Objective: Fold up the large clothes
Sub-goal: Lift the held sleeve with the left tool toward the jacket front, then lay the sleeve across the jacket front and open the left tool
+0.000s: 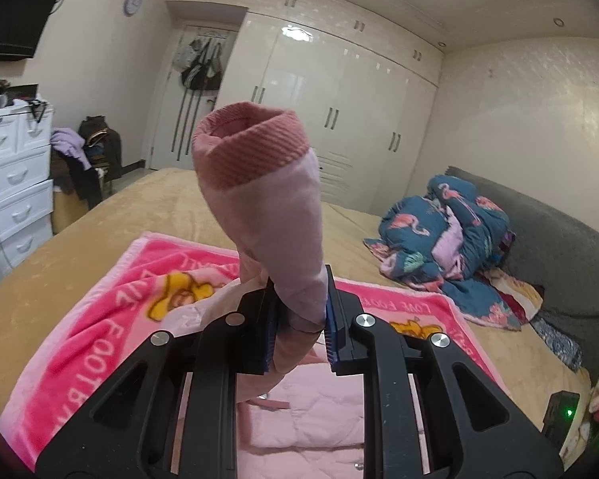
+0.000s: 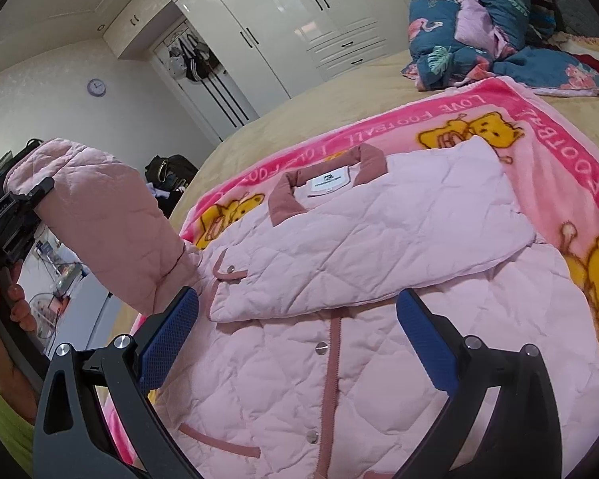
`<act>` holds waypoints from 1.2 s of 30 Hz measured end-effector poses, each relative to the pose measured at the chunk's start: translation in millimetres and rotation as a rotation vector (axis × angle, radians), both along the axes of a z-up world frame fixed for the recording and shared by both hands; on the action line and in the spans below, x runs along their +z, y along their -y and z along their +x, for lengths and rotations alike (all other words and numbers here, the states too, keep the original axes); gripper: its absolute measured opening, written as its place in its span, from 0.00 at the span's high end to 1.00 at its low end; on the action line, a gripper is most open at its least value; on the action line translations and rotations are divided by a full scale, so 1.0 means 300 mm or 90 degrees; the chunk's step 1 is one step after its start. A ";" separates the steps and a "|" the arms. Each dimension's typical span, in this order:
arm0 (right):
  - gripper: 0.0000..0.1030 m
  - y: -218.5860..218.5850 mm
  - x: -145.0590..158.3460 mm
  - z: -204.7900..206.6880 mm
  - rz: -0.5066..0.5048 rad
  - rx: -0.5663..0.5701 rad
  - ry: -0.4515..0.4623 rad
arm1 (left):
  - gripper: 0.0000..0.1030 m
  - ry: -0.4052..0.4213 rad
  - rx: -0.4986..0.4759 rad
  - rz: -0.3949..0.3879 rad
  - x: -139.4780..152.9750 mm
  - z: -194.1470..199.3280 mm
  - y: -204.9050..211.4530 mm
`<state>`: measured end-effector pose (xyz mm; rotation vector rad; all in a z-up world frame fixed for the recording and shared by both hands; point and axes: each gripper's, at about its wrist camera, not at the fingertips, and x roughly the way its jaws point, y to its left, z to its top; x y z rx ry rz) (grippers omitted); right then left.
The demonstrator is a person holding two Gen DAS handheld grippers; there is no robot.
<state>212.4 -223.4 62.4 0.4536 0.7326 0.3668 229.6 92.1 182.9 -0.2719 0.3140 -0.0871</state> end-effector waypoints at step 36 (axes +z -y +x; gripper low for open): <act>0.04 0.351 -0.138 -0.022 0.051 -0.141 -0.050 | 0.66 -0.194 -0.223 0.176 -0.517 0.172 0.611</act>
